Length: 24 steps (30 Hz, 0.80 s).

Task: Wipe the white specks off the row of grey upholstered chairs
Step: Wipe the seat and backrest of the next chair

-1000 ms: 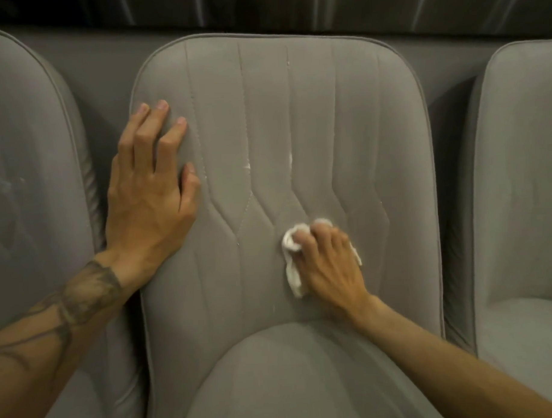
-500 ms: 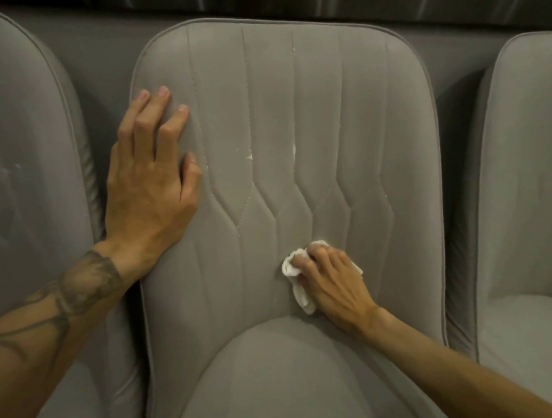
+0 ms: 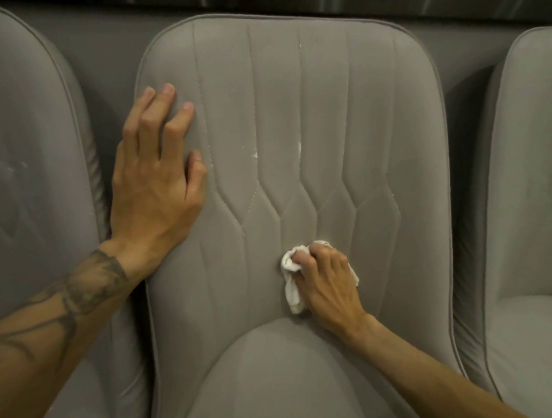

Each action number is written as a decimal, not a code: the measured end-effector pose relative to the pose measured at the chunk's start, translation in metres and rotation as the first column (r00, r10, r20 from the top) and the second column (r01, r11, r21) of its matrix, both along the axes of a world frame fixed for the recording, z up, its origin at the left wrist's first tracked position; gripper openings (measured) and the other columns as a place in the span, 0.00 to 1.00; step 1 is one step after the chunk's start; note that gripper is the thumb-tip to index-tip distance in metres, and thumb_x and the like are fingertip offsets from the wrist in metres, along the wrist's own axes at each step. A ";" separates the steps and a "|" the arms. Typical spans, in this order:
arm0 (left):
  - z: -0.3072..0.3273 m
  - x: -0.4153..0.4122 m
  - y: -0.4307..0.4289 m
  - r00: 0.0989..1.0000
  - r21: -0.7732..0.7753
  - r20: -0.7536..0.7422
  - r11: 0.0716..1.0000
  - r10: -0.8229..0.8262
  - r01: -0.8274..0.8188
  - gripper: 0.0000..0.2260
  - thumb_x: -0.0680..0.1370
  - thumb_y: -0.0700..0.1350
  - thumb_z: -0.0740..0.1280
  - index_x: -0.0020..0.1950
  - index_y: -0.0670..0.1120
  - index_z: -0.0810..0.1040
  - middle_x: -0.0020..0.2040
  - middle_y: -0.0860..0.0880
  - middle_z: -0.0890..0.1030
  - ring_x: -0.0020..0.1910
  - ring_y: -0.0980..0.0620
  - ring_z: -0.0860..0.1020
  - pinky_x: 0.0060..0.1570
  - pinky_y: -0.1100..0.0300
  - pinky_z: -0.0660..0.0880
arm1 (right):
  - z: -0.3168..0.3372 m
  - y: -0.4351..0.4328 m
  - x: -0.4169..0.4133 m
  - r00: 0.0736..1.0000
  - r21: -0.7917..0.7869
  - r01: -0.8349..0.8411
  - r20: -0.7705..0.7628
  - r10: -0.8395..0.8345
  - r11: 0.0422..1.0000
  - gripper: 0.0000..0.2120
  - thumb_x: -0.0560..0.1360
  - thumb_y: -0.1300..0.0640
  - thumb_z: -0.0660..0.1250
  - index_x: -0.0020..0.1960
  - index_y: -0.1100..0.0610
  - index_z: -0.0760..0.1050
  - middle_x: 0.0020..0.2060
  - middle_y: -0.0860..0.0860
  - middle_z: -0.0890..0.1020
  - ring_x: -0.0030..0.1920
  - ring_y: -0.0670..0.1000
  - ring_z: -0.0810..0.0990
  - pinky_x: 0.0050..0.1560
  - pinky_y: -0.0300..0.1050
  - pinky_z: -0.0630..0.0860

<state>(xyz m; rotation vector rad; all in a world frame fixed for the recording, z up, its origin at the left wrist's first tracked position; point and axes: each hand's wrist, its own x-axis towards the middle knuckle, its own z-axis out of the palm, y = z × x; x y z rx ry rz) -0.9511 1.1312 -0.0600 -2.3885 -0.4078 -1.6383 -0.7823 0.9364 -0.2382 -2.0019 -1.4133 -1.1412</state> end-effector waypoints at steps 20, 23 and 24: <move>-0.001 0.000 0.000 1.000 -0.025 -0.004 1.000 0.002 -0.003 0.25 0.81 0.43 0.62 0.78 0.43 0.66 0.81 0.42 0.63 0.82 0.41 0.59 0.79 0.57 0.54 | 0.196 0.051 0.027 0.975 0.409 0.221 -0.072 -0.211 0.885 0.07 0.82 0.51 0.59 0.57 0.51 0.69 0.49 0.54 0.72 0.48 0.53 0.66 0.47 0.43 0.58; 0.000 0.001 -0.001 1.000 -0.022 0.000 1.000 0.004 -0.004 0.25 0.81 0.42 0.62 0.78 0.42 0.66 0.81 0.41 0.64 0.82 0.41 0.59 0.79 0.60 0.52 | 0.177 0.050 0.017 0.975 0.390 0.224 -0.095 -0.202 0.893 0.08 0.82 0.51 0.58 0.58 0.53 0.71 0.49 0.54 0.72 0.48 0.54 0.68 0.48 0.46 0.62; 0.000 0.001 -0.001 1.000 -0.021 0.002 1.000 0.005 -0.005 0.25 0.81 0.42 0.62 0.78 0.42 0.66 0.81 0.41 0.64 0.82 0.40 0.59 0.79 0.60 0.51 | 0.163 0.045 0.012 0.978 0.325 0.207 -0.076 -0.193 0.923 0.08 0.82 0.52 0.58 0.58 0.53 0.72 0.49 0.55 0.72 0.47 0.54 0.68 0.48 0.47 0.64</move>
